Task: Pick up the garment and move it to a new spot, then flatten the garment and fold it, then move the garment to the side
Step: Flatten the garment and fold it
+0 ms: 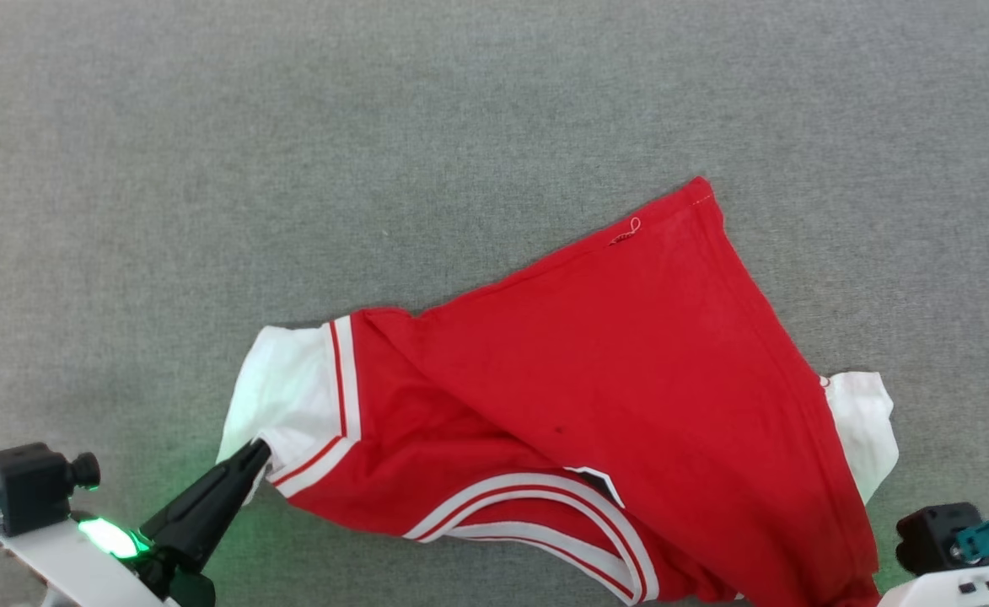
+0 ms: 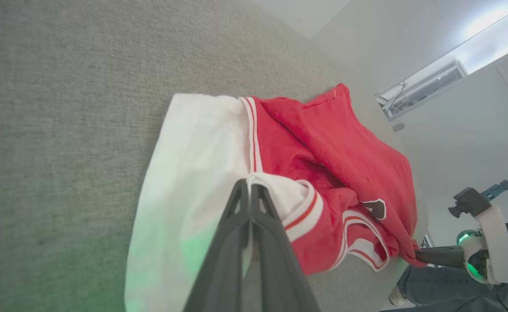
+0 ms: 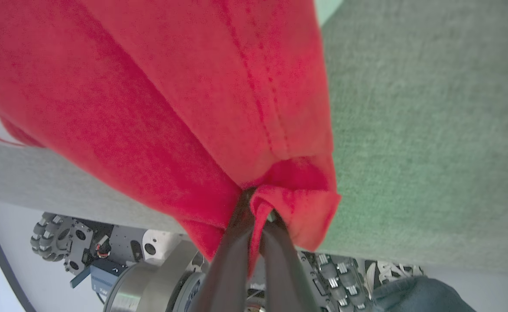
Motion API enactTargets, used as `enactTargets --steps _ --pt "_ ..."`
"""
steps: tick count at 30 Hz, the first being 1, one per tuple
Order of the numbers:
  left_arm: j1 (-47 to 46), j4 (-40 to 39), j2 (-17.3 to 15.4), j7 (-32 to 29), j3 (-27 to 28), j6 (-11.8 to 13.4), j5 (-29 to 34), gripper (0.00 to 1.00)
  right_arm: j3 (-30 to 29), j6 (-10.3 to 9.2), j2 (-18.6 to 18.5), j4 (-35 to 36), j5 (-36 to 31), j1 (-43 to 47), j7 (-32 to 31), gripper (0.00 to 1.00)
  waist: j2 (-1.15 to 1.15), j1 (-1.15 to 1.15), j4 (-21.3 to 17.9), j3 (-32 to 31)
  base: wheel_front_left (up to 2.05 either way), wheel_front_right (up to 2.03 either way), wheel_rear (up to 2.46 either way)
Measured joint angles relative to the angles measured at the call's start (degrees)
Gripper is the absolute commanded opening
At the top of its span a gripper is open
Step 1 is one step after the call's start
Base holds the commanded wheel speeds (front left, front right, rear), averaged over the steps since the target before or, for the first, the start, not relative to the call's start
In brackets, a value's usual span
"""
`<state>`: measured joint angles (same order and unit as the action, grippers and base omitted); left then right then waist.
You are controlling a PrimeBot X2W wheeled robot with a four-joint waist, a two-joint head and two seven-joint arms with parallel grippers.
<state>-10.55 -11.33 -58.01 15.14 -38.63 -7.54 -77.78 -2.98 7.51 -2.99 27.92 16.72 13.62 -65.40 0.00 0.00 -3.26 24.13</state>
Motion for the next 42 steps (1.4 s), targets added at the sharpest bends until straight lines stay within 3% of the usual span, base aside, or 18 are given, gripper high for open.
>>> enactTargets --steps 1,2,9,14,18,23,28,34,35,36,37,42 --pt "0.2 0.0 0.0 0.0 -0.1 0.0 0.1 0.0 0.0 0.0 0.0 -0.5 -0.1 -0.2 1.7 0.85 0.0 0.0 -0.1 -0.1 0.0 0.0 0.0" --pt "0.3 0.0 0.0 0.0 -0.1 0.0 0.2 0.0 -0.1 0.0 0.0 -0.7 -0.1 -0.5 3.0 1.0 0.0 0.0 -0.2 -0.3 0.0 0.0 0.0" --pt "0.6 -0.5 0.5 0.0 -0.4 0.0 0.9 0.0 -4.4 0.0 0.0 7.0 1.0 -5.7 4.3 1.0 0.0 0.0 0.3 -1.1 0.0 0.0 0.0" --pt "-0.2 -1.1 1.0 0.0 -1.3 0.0 2.0 0.0 -5.5 0.0 -0.6 10.6 -2.3 -18.9 3.2 1.0 0.0 0.0 1.7 -0.3 0.0 0.0 0.0" --pt "-1.6 -1.3 1.4 0.0 -2.1 0.0 2.2 0.0 -2.4 0.0 -1.4 4.3 -5.9 -31.6 4.8 1.0 0.0 0.0 3.2 0.7 0.0 0.0 0.0" --pt "-4.0 -1.1 1.9 0.0 -3.6 0.0 2.2 0.0 1.9 0.0 -0.8 -9.9 -9.9 -42.6 8.5 1.0 0.0 0.0 5.1 2.3 0.0 0.0 0.0" --pt "-7.0 -0.7 2.8 0.0 -5.3 0.0 2.2 0.0 4.2 0.0 -0.4 -22.3 -12.9 -47.0 9.1 1.0 0.0 0.0 7.4 4.0 0.0 0.0 0.0" --pt "-8.6 -0.1 3.6 0.0 -6.3 0.0 2.1 0.0 4.7 0.0 -0.7 -27.2 -15.3 -48.7 9.0 1.0 0.0 0.0 9.7 5.6 0.0 0.0 0.0" --pt "-8.6 0.1 3.7 0.0 -6.3 0.0 2.1 0.0 4.7 0.0 -0.8 -27.4 -15.6 -48.8 9.0 0.73 0.0 0.0 9.9 5.8 0.0 0.0 0.0" --pt "-8.6 0.2 3.7 0.0 -6.3 0.0 2.0 0.0 4.7 0.0 -0.8 -27.5 -15.6 -49.0 9.0 0.24 0.0 0.0 10.1 5.9 0.0 0.0 0.0" --pt "-8.7 0.3 3.7 0.0 -6.3 0.0 1.9 0.0 4.5 0.0 -0.8 -27.6 -15.5 -49.2 9.0 0.0 0.0 0.0 10.1 6.0 0.0 0.0 0.0" --pt "-8.6 1.1 3.7 0.0 -4.7 0.0 1.6 0.0 2.8 0.02 -0.2 -28.3 -13.5 -49.2 12.1 0.0 0.0 0.0 9.7 5.4 0.0 0.0 0.0"
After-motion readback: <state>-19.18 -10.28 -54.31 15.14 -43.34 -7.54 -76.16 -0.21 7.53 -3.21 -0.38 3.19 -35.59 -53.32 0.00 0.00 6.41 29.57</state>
